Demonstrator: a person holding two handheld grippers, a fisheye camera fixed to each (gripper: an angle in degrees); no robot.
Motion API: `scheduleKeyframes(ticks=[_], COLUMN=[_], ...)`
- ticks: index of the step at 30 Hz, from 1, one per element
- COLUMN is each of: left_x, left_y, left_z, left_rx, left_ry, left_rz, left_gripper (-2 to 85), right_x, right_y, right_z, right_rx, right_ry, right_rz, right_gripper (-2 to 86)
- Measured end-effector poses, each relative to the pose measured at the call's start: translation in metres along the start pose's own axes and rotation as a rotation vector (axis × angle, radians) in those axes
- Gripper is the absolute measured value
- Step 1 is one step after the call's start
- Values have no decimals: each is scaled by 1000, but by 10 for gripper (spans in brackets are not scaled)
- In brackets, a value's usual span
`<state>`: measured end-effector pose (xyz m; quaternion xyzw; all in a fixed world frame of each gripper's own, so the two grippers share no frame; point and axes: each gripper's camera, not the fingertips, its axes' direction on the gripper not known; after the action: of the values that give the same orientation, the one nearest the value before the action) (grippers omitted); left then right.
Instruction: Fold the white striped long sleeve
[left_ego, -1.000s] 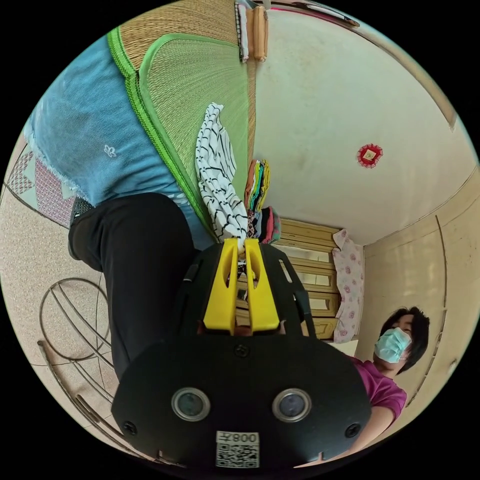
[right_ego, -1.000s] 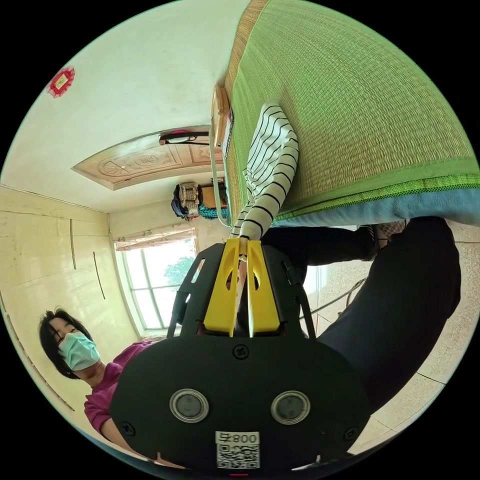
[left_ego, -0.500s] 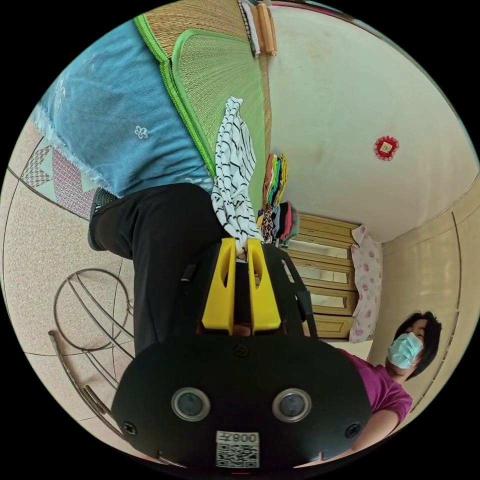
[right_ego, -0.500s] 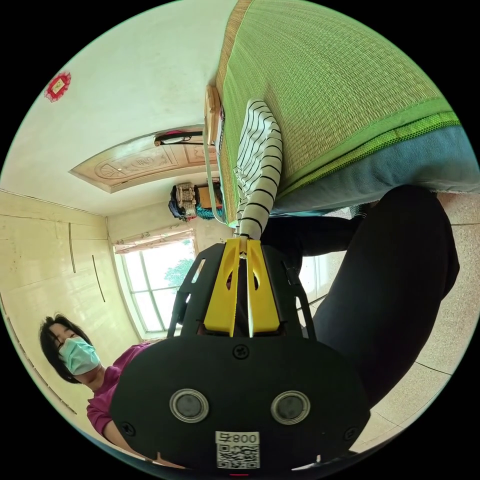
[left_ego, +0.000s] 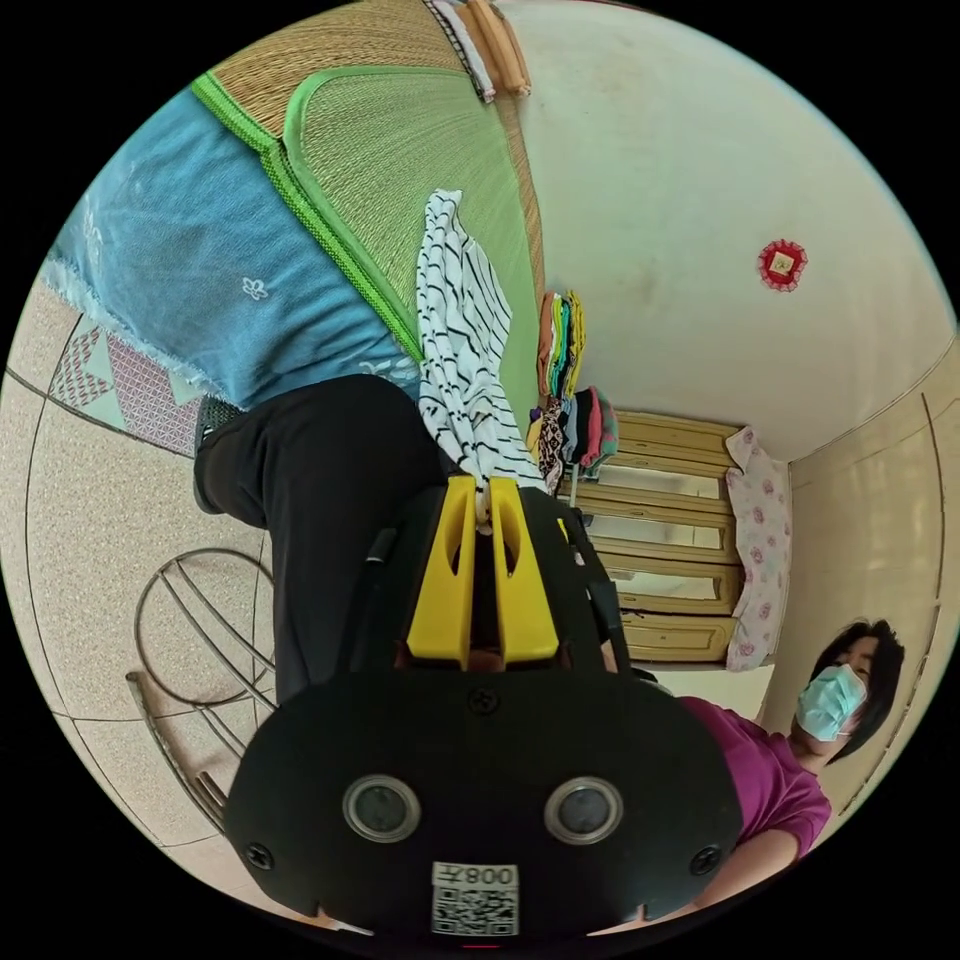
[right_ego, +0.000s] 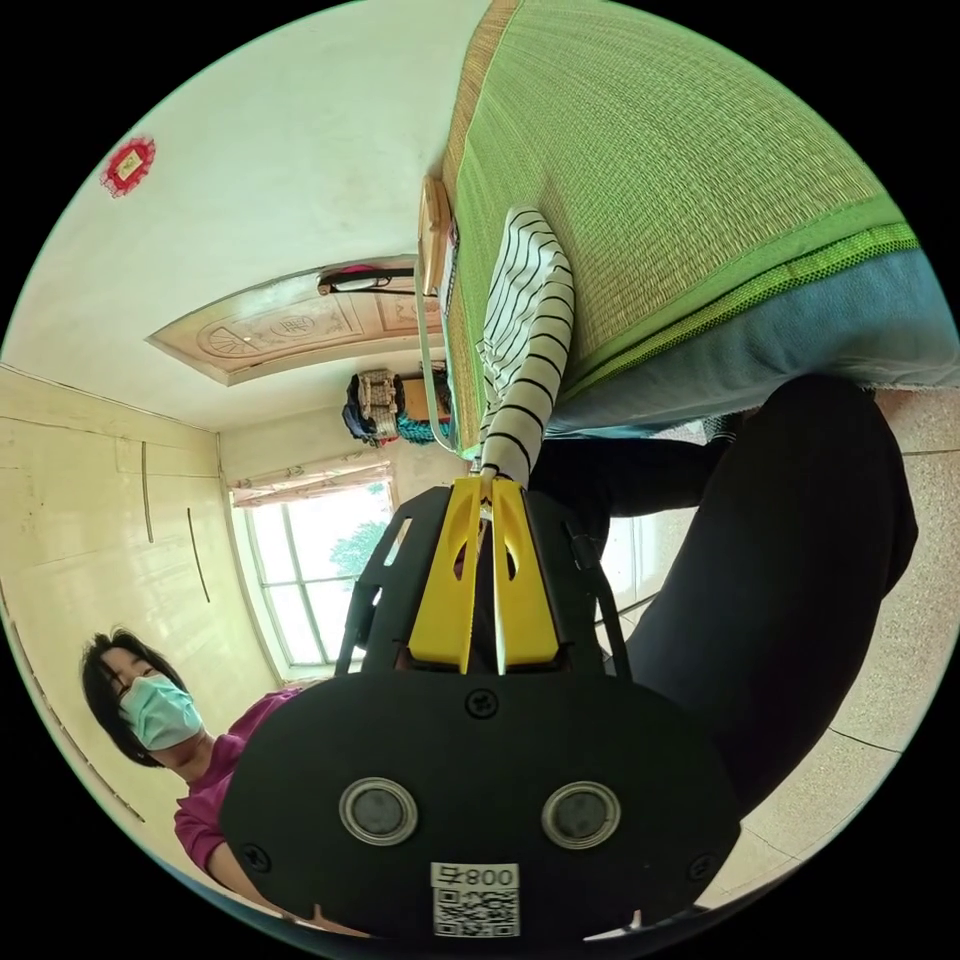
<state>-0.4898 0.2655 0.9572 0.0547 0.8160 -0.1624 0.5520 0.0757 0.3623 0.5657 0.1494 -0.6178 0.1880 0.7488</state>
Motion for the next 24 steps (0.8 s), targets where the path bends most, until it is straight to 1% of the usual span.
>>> scheduleKeyframes(ticks=[8, 18, 24], left_x=[36, 114, 162], left_y=[21, 27, 25], left_z=[16, 46, 75], left_rx=[27, 23, -14], left_ry=[145, 244, 279], left_rz=[81, 274, 379], left_gripper=[24, 23, 22], right_x=[-48, -137, -194], right_y=[18, 61, 90], right_z=[-25, -76, -113], right_rx=[7, 68, 121], right_ry=[-26, -150, -194], right_rz=[-78, -248, -363], right_gripper=[14, 14, 13])
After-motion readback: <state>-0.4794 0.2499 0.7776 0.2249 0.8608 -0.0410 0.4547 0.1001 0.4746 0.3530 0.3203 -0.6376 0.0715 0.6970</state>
